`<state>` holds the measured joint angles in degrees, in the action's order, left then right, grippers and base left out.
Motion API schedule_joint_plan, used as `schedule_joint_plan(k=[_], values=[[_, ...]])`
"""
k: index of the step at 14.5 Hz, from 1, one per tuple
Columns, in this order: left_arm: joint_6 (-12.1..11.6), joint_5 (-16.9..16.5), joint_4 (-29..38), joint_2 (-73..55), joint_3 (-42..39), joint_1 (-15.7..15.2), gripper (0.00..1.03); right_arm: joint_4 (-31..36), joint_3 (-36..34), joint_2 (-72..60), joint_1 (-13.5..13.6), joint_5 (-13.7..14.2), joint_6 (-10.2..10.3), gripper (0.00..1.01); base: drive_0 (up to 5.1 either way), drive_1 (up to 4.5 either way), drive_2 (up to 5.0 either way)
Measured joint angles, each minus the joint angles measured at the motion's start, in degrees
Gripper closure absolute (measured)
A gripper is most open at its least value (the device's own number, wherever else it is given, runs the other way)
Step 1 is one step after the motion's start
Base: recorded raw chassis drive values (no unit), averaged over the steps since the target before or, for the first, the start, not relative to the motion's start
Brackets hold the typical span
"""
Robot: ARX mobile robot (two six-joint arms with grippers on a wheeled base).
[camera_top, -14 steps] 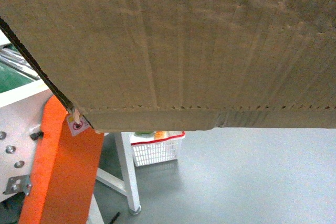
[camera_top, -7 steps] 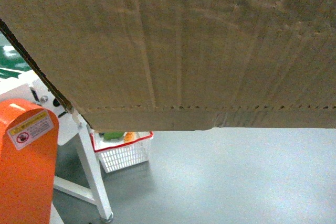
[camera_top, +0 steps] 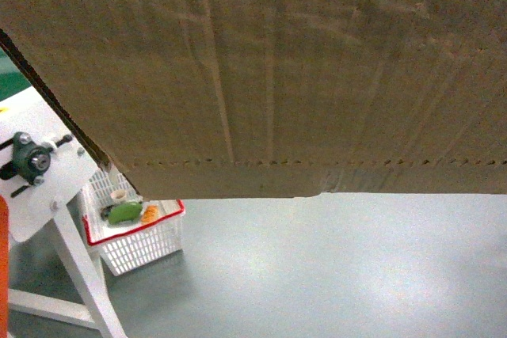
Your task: Sort boxes to right shelf from conveyor
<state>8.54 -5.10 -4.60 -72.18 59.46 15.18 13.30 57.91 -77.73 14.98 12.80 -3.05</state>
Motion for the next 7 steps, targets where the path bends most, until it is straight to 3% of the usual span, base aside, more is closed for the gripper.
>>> schedule_joint_plan(k=[7], values=[[0.0,0.0,0.0,0.0,0.0,-0.1,1.01,0.0,0.0,0.0,0.0,0.0,0.0,0.98,-1.6,-1.62,-1.6]])
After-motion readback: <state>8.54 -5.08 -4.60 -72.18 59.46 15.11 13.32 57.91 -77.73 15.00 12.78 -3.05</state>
